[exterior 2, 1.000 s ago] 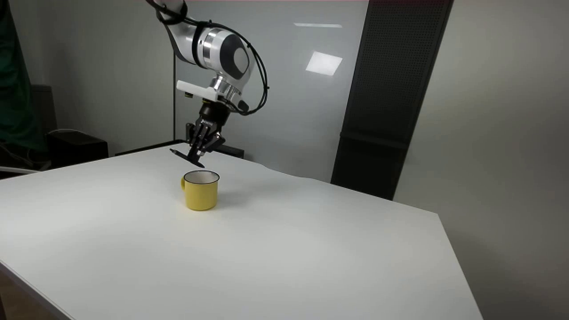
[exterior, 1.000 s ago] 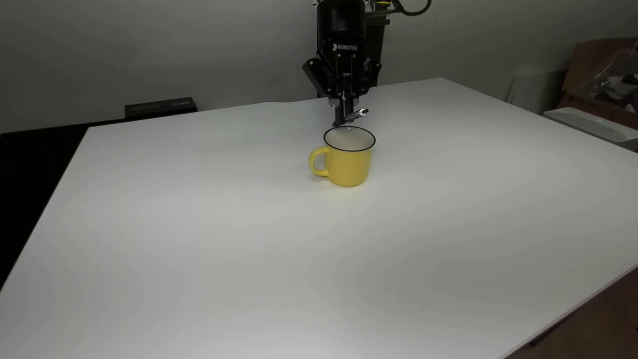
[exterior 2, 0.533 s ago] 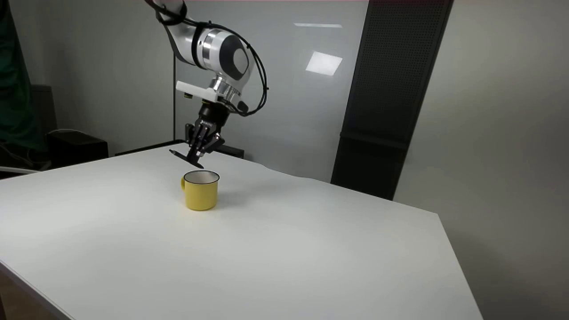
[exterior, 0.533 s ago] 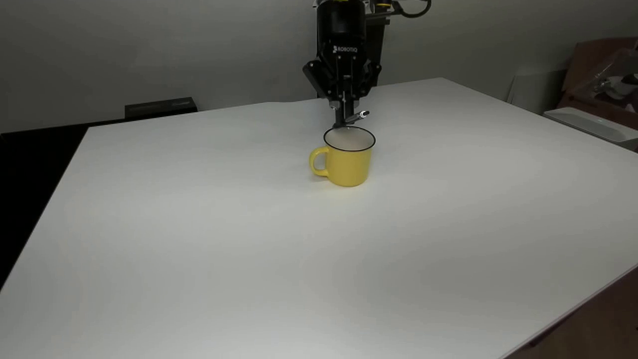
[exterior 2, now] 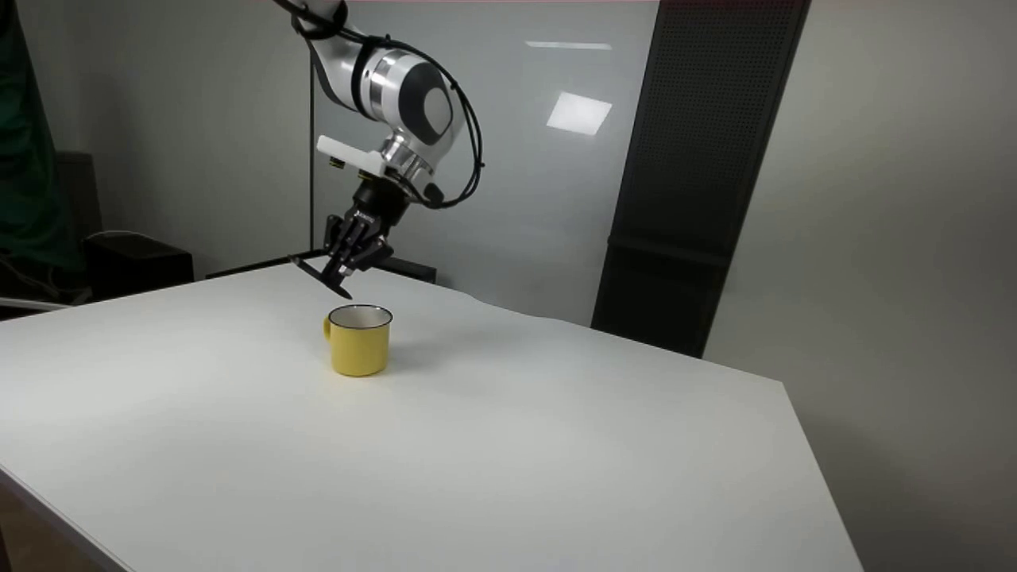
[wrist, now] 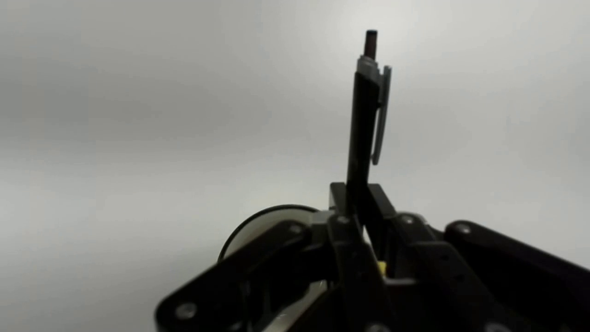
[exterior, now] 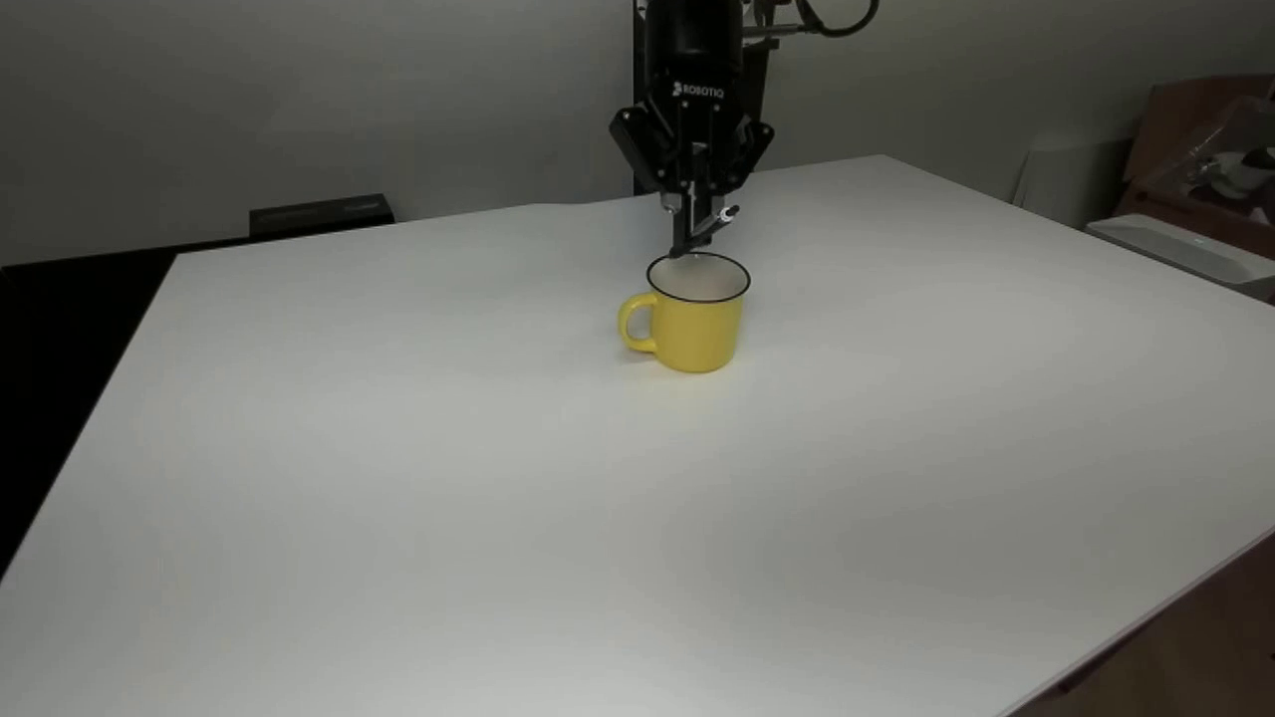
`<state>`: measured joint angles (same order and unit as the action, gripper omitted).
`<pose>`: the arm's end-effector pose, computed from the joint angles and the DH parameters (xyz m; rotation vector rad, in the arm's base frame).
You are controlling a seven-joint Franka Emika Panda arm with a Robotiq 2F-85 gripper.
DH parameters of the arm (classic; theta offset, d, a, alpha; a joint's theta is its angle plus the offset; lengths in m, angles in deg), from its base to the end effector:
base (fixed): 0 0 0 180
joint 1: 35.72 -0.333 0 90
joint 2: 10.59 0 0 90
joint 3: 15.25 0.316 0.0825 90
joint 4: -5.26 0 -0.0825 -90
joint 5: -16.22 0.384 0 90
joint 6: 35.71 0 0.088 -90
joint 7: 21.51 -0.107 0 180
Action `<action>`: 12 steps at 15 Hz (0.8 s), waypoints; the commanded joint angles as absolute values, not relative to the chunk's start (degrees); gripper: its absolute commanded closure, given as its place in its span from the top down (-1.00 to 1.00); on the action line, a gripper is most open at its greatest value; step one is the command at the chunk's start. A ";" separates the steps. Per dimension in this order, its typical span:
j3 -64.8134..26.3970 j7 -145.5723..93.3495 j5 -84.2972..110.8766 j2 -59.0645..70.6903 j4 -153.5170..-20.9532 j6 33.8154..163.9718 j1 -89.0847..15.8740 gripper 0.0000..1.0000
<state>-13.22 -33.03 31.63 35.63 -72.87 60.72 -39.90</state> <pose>0.6724 0.0946 0.2115 -2.8262 0.2756 0.7604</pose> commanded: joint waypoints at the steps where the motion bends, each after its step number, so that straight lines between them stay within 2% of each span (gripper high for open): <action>1: -13.50 -36.98 33.85 35.14 -72.14 59.64 -38.30 -0.94; 12: -14.06 -41.48 38.87 37.63 -71.21 59.38 -34.80 -0.94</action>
<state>-13.91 -38.26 37.26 36.38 -72.79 60.72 -35.23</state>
